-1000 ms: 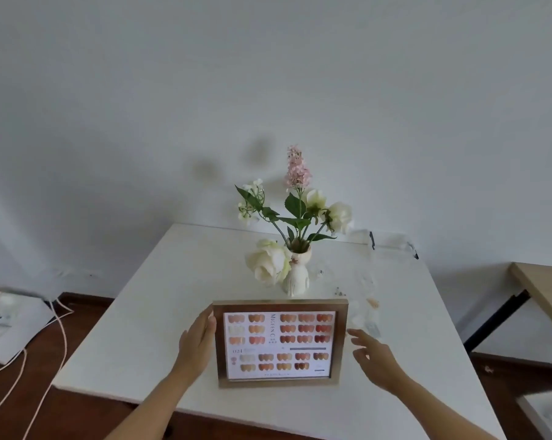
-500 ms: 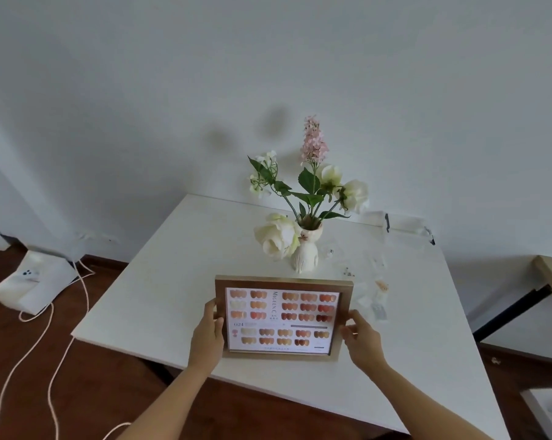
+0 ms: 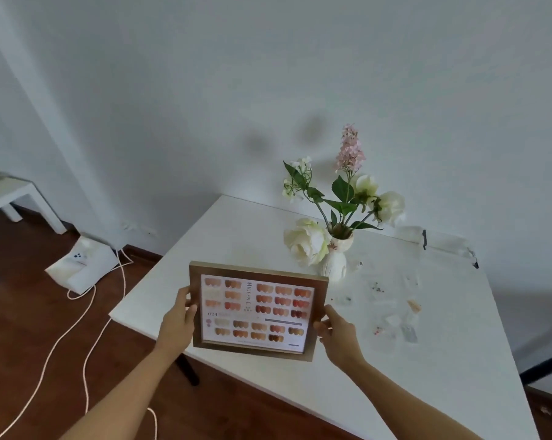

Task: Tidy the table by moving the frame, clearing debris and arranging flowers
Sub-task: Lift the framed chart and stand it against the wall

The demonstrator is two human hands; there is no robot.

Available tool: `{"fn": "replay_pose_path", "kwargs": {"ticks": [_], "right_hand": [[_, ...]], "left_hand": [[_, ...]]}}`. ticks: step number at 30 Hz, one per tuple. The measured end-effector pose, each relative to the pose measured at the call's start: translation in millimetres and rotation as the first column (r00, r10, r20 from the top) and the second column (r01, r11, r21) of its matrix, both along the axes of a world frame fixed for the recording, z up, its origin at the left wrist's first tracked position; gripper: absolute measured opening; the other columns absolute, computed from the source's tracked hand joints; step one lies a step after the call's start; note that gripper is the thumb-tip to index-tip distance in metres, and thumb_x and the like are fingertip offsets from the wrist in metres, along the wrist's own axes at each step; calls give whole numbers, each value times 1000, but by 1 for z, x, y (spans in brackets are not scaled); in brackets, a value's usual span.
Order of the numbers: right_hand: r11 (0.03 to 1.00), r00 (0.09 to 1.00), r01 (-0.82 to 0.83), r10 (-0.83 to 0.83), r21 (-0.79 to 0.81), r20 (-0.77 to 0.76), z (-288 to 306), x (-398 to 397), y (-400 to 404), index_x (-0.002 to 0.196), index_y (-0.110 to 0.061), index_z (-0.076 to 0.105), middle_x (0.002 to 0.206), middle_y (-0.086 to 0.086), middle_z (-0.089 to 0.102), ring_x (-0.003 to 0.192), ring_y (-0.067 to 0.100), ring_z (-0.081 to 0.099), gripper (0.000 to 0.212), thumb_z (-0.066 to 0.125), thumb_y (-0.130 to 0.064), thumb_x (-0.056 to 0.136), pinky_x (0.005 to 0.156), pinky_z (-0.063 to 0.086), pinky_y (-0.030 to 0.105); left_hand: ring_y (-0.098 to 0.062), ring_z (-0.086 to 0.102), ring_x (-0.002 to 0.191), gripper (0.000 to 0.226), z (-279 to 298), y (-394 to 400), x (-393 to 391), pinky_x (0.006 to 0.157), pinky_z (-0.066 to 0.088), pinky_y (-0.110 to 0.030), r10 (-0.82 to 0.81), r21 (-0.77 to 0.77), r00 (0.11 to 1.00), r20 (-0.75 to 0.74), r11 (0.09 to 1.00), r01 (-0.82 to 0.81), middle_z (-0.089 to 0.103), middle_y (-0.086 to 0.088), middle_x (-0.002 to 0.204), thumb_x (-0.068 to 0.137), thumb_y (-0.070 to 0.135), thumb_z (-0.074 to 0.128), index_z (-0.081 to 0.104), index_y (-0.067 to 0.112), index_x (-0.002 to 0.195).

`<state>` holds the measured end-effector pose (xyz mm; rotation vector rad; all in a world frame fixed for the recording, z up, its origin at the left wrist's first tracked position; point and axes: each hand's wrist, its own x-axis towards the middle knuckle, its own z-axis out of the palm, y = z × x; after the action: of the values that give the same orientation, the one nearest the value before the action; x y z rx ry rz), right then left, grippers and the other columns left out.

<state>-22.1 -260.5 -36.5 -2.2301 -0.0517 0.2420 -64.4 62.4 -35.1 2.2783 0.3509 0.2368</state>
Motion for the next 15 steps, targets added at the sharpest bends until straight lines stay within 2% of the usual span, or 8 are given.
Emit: {"fn": "replay_pose_path", "kwargs": {"ticks": [4,6,8,11,15], "right_hand": [[998,998,-62,61,30,20,6,24,44,112,-25,50,93,-11,61,80,6,59,17,42,-17,100,80,54,24],[998,998,-62,61,33,34,6,40,68,109,-26,49,92,-11,60,77,4,58,15,42,-17,100,71,50,14],[998,998,-48,47,39,46,6,58,91,107,-25,49,88,-12,60,71,0,58,14,42,-16,99,56,45,6],[998,998,-9,5,58,62,5,98,128,100,-25,48,80,-12,59,67,-2,58,15,43,-11,97,45,43,6],[994,994,97,-100,48,49,6,155,174,101,-19,51,77,-8,59,65,-1,57,15,42,-7,96,47,41,9]], "left_hand": [[-35,64,101,35,10,45,20,81,48,-37,40,33,999,18,999,-41,64,-16,112,97,14,43,38,14,131],[-37,65,98,35,14,69,37,78,46,-37,47,38,999,24,998,-48,64,-16,110,97,13,43,38,16,132],[-37,64,100,35,17,90,58,81,48,-39,47,33,999,23,998,-47,64,-15,111,97,13,43,38,17,132],[-37,62,107,33,15,127,105,91,50,-50,47,24,999,22,999,-48,65,-14,114,97,13,43,39,15,130],[-38,61,109,35,16,167,177,92,50,-53,4,33,1000,11,999,-4,64,-16,117,97,12,42,39,17,131]]}}
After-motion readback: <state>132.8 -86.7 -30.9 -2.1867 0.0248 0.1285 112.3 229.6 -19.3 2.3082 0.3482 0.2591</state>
